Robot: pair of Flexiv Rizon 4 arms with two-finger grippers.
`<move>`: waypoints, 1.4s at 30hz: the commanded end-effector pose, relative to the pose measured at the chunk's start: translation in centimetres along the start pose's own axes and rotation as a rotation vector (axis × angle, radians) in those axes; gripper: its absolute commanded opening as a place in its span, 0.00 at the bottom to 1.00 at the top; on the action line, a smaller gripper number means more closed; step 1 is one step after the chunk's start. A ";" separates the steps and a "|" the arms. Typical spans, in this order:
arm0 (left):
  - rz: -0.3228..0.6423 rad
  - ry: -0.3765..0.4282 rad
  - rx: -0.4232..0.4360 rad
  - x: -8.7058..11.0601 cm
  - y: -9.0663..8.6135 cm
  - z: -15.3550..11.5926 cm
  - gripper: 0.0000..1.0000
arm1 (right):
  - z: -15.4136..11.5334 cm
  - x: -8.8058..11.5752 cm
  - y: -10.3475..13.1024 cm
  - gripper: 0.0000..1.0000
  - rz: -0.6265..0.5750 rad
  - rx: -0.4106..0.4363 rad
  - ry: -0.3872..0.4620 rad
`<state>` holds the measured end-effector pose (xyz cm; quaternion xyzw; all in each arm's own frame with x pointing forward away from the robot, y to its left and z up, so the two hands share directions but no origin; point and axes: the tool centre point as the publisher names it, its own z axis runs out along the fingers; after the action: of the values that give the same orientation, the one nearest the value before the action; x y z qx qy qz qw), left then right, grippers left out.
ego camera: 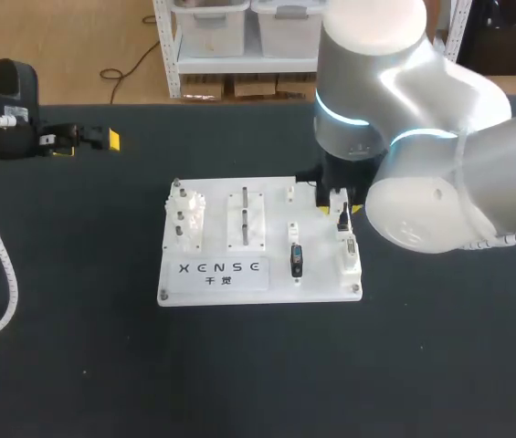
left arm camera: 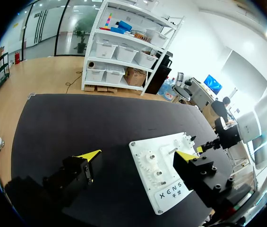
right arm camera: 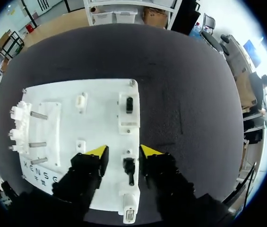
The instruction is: Insert the USB connector, Ethernet cable, and multi-pin plug into their matching sockets one by one.
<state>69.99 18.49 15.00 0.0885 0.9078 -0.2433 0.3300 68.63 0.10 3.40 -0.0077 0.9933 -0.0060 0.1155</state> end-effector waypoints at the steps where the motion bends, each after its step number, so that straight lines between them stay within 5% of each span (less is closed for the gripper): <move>1: 0.000 0.000 0.000 0.0 0.0 0.0 1.00 | -2.7 0.8 1.1 1.00 -0.014 -0.003 -0.043; 17: 0.000 0.000 0.000 0.0 0.0 0.0 1.00 | -3.3 5.5 7.2 1.00 -0.069 -0.026 0.059; 33: 0.000 0.000 0.000 0.0 0.0 0.0 1.00 | -2.1 7.6 7.4 1.00 -0.032 -0.042 0.126; 34: 0.000 0.000 0.000 0.0 0.0 0.0 1.00 | -2.0 7.7 7.4 0.98 -0.031 -0.048 0.126; 35: 0.000 0.000 0.000 0.0 0.0 0.0 1.00 | -1.9 7.8 7.4 0.84 -0.031 -0.050 0.126; 42: 0.000 0.000 0.000 0.0 0.0 0.0 1.00 | -1.2 8.9 7.2 0.57 -0.028 -0.072 0.137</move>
<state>69.99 18.50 15.00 0.0885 0.9078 -0.2433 0.3300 60.01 7.57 2.77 -0.0252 0.9985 0.0233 0.0423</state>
